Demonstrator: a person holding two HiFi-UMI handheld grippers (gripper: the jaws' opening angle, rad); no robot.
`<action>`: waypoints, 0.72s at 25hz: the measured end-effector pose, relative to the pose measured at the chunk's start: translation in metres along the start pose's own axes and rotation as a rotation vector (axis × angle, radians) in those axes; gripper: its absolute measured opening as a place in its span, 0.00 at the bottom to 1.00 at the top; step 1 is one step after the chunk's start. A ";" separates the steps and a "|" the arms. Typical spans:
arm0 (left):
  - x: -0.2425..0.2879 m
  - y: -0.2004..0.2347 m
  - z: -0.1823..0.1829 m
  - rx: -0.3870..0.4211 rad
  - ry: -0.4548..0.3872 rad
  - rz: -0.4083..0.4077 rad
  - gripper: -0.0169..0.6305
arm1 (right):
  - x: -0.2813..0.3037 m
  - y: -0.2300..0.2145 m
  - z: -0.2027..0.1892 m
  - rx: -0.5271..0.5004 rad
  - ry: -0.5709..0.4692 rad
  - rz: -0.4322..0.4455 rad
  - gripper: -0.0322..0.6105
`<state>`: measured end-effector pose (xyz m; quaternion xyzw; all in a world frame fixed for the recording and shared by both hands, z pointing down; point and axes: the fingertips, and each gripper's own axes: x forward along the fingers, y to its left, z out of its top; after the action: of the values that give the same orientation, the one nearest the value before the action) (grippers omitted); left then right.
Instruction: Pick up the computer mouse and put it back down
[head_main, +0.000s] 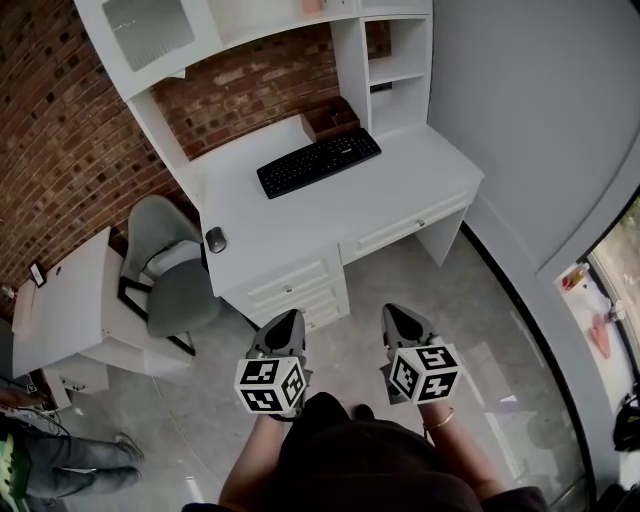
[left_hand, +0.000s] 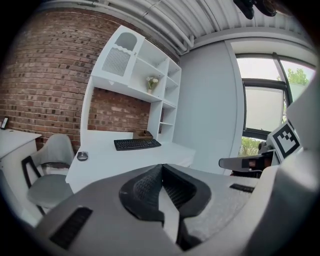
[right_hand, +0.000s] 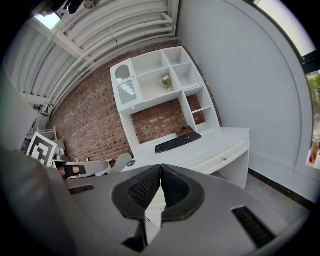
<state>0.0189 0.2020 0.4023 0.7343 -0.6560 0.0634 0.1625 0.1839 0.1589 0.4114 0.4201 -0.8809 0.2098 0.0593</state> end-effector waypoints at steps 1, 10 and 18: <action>0.001 0.000 0.001 0.000 0.002 0.005 0.04 | 0.002 -0.001 0.001 0.001 0.001 0.006 0.05; 0.029 0.026 0.000 -0.024 0.021 0.029 0.04 | 0.039 -0.004 0.006 0.008 0.020 0.046 0.05; 0.085 0.085 0.008 -0.059 0.044 0.050 0.05 | 0.112 -0.007 0.019 -0.005 0.053 0.058 0.05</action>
<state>-0.0541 0.1122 0.4340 0.7110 -0.6720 0.0643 0.1969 0.1187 0.0671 0.4277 0.3886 -0.8913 0.2202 0.0778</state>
